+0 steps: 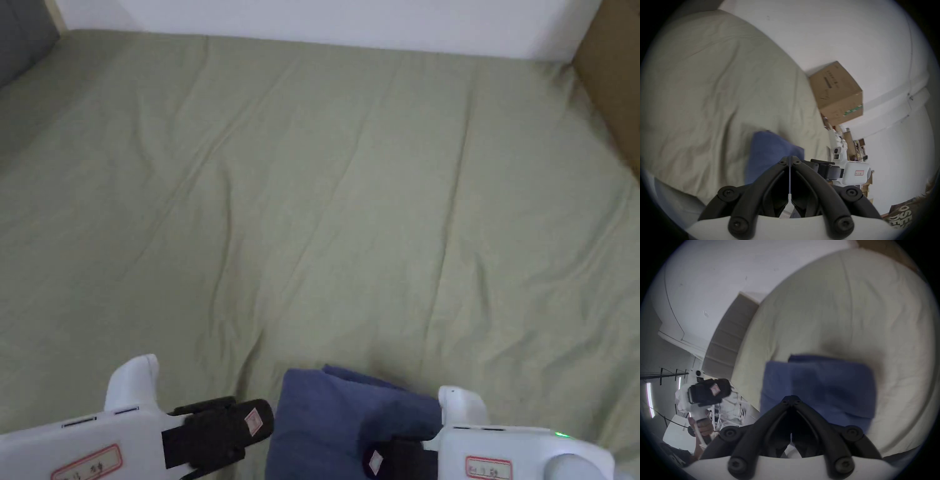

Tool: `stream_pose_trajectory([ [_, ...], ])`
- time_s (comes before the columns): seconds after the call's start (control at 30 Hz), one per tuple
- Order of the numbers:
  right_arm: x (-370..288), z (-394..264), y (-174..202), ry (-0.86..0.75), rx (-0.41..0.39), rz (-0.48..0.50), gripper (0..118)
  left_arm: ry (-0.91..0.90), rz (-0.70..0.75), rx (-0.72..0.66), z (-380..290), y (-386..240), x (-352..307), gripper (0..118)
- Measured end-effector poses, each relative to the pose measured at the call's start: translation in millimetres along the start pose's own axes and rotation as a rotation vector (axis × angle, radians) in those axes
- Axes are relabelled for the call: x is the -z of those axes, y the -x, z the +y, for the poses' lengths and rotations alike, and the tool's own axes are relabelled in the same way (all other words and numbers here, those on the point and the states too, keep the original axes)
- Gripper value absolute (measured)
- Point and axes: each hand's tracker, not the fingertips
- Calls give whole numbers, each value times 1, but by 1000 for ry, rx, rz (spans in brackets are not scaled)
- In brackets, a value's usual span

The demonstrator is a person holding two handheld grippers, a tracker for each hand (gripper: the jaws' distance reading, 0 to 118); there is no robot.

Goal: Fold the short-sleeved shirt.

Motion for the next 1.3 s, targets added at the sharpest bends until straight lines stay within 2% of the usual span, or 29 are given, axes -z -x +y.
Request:
stream_pose_trajectory([
  [0.03,13,-4,-11,45,41,-52,0,16,-22,-20,-2,6,0,2],
  [0.1,14,-4,-29,-27,135,117,0,34,-88,-80,-5,11,8,2],
  [0.17,8,0,-26,-9,213,142,0,34,-127,-156,-7,20,16,2],
  [0.27,7,-5,-26,-26,160,125,0,31,-125,-169,-3,27,33,2],
  [0.3,6,-5,-24,-29,153,120,0,21,-105,-163,-2,27,38,6],
  [0.33,5,-6,-24,-31,150,115,0,15,-100,-151,-1,30,45,15],
  [0.37,4,-6,-25,-29,151,114,0,22,-98,-128,1,31,50,32],
  [0.4,4,-5,-13,-29,150,114,0,31,-92,-104,1,31,55,62],
  [0.43,4,-5,-11,-29,148,117,0,43,-93,-73,2,31,59,84],
  [0.47,4,-6,-11,-30,148,121,0,56,-81,-43,1,33,66,99],
  [0.5,3,-6,-10,-30,149,125,0,76,-87,-17,2,33,71,104],
  [0.6,3,-4,-14,-28,148,129,0,207,-124,-8,0,34,95,103],
  [0.67,2,-2,-13,-24,143,127,0,337,-54,-9,-3,34,121,99],
  [0.73,0,-2,-7,-20,124,105,0,267,109,29,-5,30,132,62],
  [0.8,-6,-1,-4,-35,95,107,0,309,-26,-107,7,36,119,53],
  [0.83,-13,-2,-2,-52,91,112,0,319,-21,-124,10,38,115,49],
  [0.9,-29,-5,5,-112,84,83,0,325,-30,-127,14,41,104,48],
  [1.0,-53,-10,2,-165,92,65,0,322,25,-88,32,52,80,48],
  [1.07,-64,-12,-2,-197,104,17,0,325,60,-90,49,65,60,48],
  [1.2,-75,-15,-1,-227,118,-106,0,294,180,-41,91,105,2,48],
  [1.3,-73,-20,4,-209,158,-128,0,237,283,-38,120,132,-44,48],
])
